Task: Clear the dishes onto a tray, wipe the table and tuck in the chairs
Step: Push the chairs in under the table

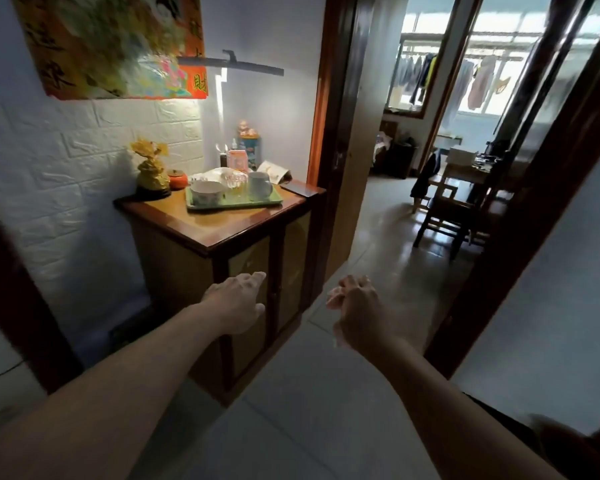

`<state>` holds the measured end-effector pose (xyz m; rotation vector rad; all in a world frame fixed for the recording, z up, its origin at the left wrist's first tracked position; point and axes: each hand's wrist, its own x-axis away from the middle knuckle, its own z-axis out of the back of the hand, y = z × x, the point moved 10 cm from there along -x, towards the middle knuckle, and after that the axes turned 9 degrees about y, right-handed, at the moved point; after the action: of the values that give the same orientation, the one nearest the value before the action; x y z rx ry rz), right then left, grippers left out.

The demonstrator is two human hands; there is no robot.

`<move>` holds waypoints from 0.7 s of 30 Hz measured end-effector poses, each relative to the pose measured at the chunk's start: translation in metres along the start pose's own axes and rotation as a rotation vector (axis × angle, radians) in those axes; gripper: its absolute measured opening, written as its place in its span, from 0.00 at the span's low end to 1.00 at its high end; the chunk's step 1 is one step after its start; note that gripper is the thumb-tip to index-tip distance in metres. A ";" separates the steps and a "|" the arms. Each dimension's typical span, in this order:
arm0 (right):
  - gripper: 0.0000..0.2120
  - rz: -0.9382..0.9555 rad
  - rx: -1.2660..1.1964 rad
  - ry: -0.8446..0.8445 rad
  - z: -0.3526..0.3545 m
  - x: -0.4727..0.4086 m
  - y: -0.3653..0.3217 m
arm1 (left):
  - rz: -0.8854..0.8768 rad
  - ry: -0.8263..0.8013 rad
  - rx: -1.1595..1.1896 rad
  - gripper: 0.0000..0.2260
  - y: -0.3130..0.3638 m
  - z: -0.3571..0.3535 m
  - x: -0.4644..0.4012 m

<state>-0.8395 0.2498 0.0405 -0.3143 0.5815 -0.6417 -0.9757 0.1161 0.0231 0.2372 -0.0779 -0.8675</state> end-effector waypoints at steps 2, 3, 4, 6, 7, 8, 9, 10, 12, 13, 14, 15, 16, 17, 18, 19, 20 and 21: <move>0.14 0.038 -0.022 -0.010 -0.024 -0.031 -0.016 | 0.029 0.021 -0.002 0.30 -0.025 0.003 -0.024; 0.13 0.052 -0.031 -0.017 -0.036 -0.046 -0.022 | 0.050 0.028 -0.001 0.30 -0.038 0.004 -0.037; 0.13 0.066 -0.038 -0.026 -0.048 -0.062 -0.030 | 0.070 0.033 0.000 0.30 -0.050 0.005 -0.050; 0.16 0.079 -0.042 -0.061 -0.071 -0.093 -0.043 | 0.112 0.039 -0.008 0.29 -0.074 0.009 -0.077; 0.18 0.090 -0.042 -0.091 -0.091 -0.116 -0.053 | 0.145 0.041 -0.011 0.29 -0.093 0.012 -0.096; 0.18 0.094 -0.046 -0.100 -0.097 -0.124 -0.058 | 0.155 0.043 -0.016 0.29 -0.099 0.013 -0.103; 0.16 0.105 -0.050 -0.099 -0.104 -0.137 -0.066 | 0.167 0.047 -0.017 0.29 -0.108 0.016 -0.112; 0.14 0.122 -0.053 -0.092 -0.113 -0.151 -0.073 | 0.182 0.061 -0.012 0.28 -0.118 0.019 -0.121; 0.14 0.131 -0.043 -0.097 -0.138 -0.178 -0.089 | 0.209 0.064 -0.010 0.27 -0.142 0.021 -0.140; 0.14 0.135 -0.039 -0.107 -0.151 -0.190 -0.097 | 0.218 0.061 -0.012 0.27 -0.154 0.021 -0.149; 0.14 0.142 -0.044 -0.111 -0.163 -0.201 -0.105 | 0.229 0.059 -0.011 0.27 -0.166 0.022 -0.157; 0.14 0.152 -0.045 -0.110 -0.177 -0.213 -0.115 | 0.239 0.052 -0.015 0.27 -0.181 0.023 -0.169; 0.14 0.157 -0.045 -0.110 -0.186 -0.221 -0.122 | 0.242 0.049 -0.013 0.27 -0.191 0.024 -0.177; 0.14 0.161 -0.045 -0.115 -0.199 -0.231 -0.130 | 0.243 0.045 -0.010 0.26 -0.203 0.026 -0.188; 0.15 0.164 -0.053 -0.121 -0.213 -0.241 -0.140 | 0.237 0.042 -0.004 0.26 -0.218 0.026 -0.200; 0.16 0.159 -0.060 -0.132 -0.228 -0.252 -0.148 | 0.227 0.037 -0.003 0.25 -0.232 0.026 -0.214; 0.16 0.156 -0.070 -0.140 -0.238 -0.260 -0.155 | 0.220 0.033 0.000 0.24 -0.242 0.027 -0.224; 0.17 0.149 -0.064 -0.146 -0.252 -0.269 -0.164 | 0.211 0.026 0.001 0.24 -0.255 0.027 -0.237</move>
<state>-1.2422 0.2726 0.0224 -0.3707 0.4808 -0.4530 -1.3233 0.1332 -0.0047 0.2362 -0.0779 -0.6547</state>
